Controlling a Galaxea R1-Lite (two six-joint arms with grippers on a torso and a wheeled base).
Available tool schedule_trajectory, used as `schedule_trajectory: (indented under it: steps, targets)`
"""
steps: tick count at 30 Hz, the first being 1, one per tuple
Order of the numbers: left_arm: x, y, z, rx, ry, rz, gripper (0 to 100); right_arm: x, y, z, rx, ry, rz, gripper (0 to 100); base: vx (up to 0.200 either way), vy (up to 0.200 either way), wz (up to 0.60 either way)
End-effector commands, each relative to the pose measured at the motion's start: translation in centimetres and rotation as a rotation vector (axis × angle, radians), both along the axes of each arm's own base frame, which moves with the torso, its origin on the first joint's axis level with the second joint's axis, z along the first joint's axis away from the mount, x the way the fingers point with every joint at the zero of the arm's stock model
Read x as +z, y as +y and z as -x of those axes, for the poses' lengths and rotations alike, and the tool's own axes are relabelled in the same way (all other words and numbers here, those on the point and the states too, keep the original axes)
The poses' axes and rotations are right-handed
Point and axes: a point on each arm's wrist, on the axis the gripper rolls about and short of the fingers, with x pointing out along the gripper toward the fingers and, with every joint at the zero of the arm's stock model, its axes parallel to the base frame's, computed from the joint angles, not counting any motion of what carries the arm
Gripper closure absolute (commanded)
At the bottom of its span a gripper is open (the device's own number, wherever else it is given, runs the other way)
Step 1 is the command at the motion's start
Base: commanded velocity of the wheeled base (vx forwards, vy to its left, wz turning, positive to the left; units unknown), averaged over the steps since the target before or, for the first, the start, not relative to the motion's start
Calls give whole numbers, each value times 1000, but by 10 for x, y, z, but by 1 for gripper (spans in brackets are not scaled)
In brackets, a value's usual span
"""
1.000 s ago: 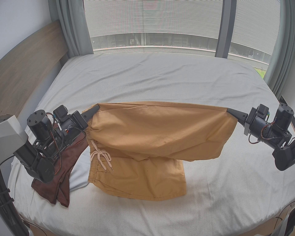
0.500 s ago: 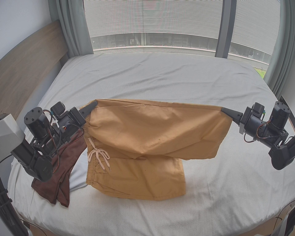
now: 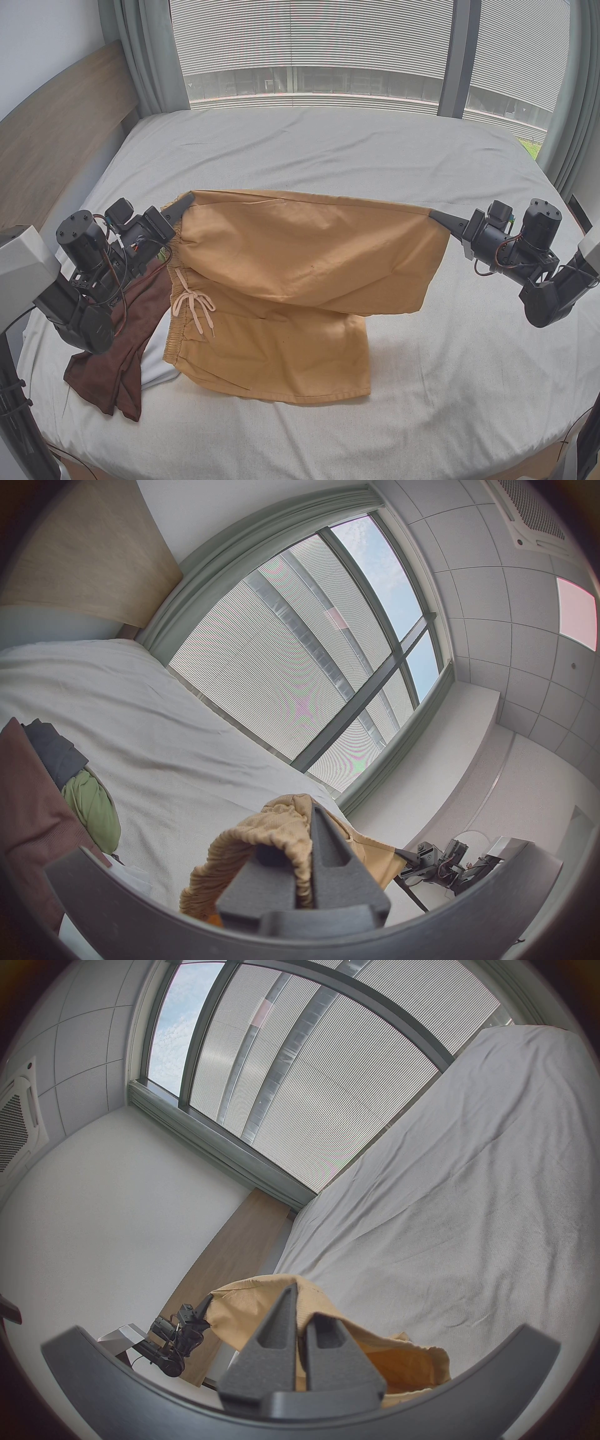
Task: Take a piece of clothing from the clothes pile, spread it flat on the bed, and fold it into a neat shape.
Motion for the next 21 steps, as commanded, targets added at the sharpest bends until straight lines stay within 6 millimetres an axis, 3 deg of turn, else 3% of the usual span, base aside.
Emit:
schedule_trajectory:
  steps: [1, 21]
  targets:
    - [-13, -1, -11, 1, 23, -3, 100, -13, 0, -12, -3, 18, 3, 100, 0, 0, 0]
    - [-35, -5, -48, 53, 12, 12, 100, -37, 9, -60, -1, -40, 22, 100, 0, 0, 0]
